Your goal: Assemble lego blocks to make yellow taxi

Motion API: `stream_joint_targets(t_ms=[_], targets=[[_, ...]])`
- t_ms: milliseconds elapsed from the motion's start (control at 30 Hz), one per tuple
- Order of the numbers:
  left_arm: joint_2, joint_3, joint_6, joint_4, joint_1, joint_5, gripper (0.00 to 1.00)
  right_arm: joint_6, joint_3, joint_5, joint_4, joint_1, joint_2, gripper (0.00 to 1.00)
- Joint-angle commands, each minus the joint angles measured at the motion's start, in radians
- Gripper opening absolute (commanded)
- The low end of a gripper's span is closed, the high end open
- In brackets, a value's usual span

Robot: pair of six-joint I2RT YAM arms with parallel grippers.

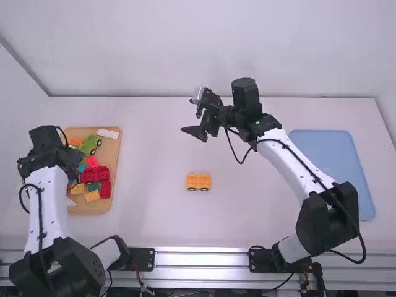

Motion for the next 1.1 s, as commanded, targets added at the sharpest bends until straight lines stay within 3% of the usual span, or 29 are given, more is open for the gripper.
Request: stream_joint_targets(t_ms=[0, 100, 233, 433, 533, 600, 833, 1067], targets=[[-0.016, -0.004, -0.125, -0.014, 0.002, -0.123, 0.99, -0.014, -0.003, -0.002, 0.003, -0.001, -0.007, 0.99], [-0.013, 0.001, -0.163, -0.028, 0.012, -0.121, 0.99, -0.018, -0.003, 0.007, 0.003, -0.001, -0.007, 0.99], [0.006, 0.037, 0.045, -0.053, 0.106, 0.076, 0.99, -0.019, -0.003, 0.023, 0.003, -0.001, -0.007, 0.99], [0.145, 0.133, 0.066, -0.195, 0.228, 0.227, 1.0, -0.019, -0.003, 0.021, -0.002, -0.012, -0.007, 0.99], [0.191, 0.132, 0.205, -0.199, 0.229, 0.439, 0.96, -0.019, -0.003, 0.021, -0.005, -0.015, -0.007, 0.99], [0.228, 0.115, 0.251, -0.187, 0.218, 0.527, 0.85, -0.019, -0.003, 0.021, -0.004, -0.014, -0.007, 0.99], [0.313, 0.035, 0.04, -0.179, 0.211, 0.375, 0.87, -0.043, -0.003, 0.019, -0.02, -0.017, -0.007, 0.99], [0.337, -0.044, 0.002, -0.121, 0.209, 0.383, 0.81, -0.053, -0.003, 0.021, -0.026, -0.019, -0.007, 1.0]])
